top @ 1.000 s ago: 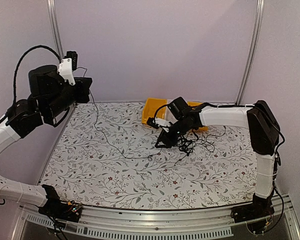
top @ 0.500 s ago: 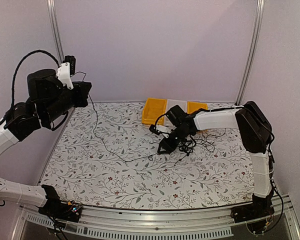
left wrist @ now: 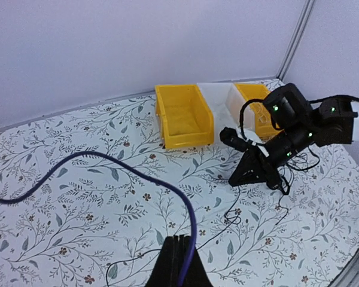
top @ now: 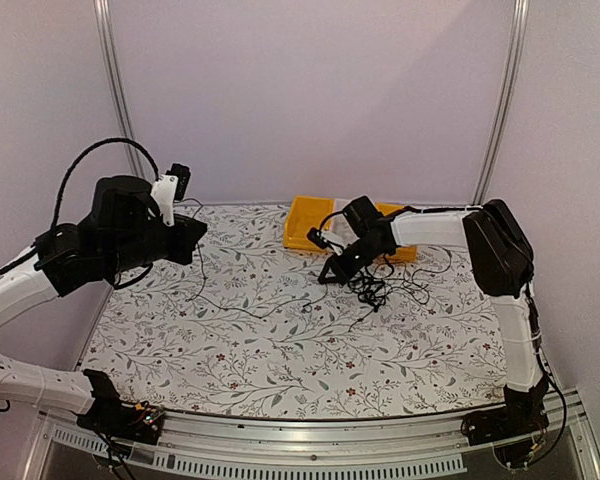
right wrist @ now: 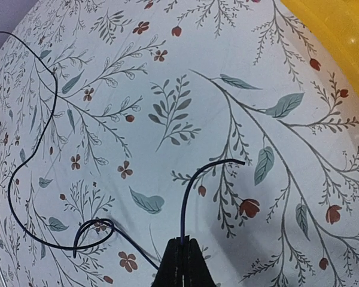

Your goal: Untangle the cables

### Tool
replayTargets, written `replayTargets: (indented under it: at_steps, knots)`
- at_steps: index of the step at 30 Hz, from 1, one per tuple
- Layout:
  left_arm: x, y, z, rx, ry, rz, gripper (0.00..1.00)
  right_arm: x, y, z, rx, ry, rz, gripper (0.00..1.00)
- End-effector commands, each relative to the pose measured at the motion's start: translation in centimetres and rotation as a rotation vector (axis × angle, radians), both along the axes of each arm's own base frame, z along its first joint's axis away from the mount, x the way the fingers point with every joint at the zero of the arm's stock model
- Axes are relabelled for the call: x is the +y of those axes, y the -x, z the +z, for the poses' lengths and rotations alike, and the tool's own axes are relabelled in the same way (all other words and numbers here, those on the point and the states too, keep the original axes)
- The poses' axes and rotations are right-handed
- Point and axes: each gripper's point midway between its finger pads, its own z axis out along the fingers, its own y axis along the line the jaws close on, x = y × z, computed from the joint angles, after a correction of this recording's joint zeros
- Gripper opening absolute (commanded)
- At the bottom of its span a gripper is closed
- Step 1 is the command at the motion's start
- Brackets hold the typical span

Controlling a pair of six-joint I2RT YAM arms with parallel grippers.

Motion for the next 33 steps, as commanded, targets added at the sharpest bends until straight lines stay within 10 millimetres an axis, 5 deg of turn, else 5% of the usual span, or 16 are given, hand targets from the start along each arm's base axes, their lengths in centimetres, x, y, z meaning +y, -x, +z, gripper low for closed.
replayTargets:
  at_steps: [1, 4, 7, 15, 20, 26, 30, 33]
  knots:
    - [3.7, 0.4, -4.1, 0.087, -0.212, 0.088, 0.00, -2.1, -3.2, 6.8, -0.118, -0.074, -0.025, 0.00]
    - [8.7, 1.1, -5.9, 0.150, -0.385, 0.201, 0.00, -8.0, -6.9, 13.2, -0.267, -0.094, -0.125, 0.00]
    - [13.6, 1.3, -4.5, 0.155, -0.397, 0.374, 0.00, -15.5, -10.4, 17.6, -0.372, -0.081, -0.275, 0.00]
    - [20.3, 1.5, -2.5, 0.182, -0.380, 0.622, 0.00, -33.8, -17.0, 18.6, -0.561, 0.217, -0.663, 0.00]
    - [23.4, 2.0, 1.1, 0.120, -0.359, 0.754, 0.00, -39.9, -19.3, 16.7, -0.608, 0.381, -0.778, 0.00]
    - [24.7, 1.8, 4.4, 0.070, -0.341, 0.779, 0.00, -40.6, -20.0, 16.3, -0.621, 0.412, -0.790, 0.00]
    - [19.2, -1.0, 5.2, 0.018, -0.181, 0.505, 0.00, -35.9, -19.1, 18.2, -0.606, 0.238, -0.661, 0.00]
    - [15.6, -3.1, 5.8, 0.006, -0.037, 0.369, 0.00, -28.8, -17.3, 20.1, -0.609, 0.123, -0.501, 0.00]
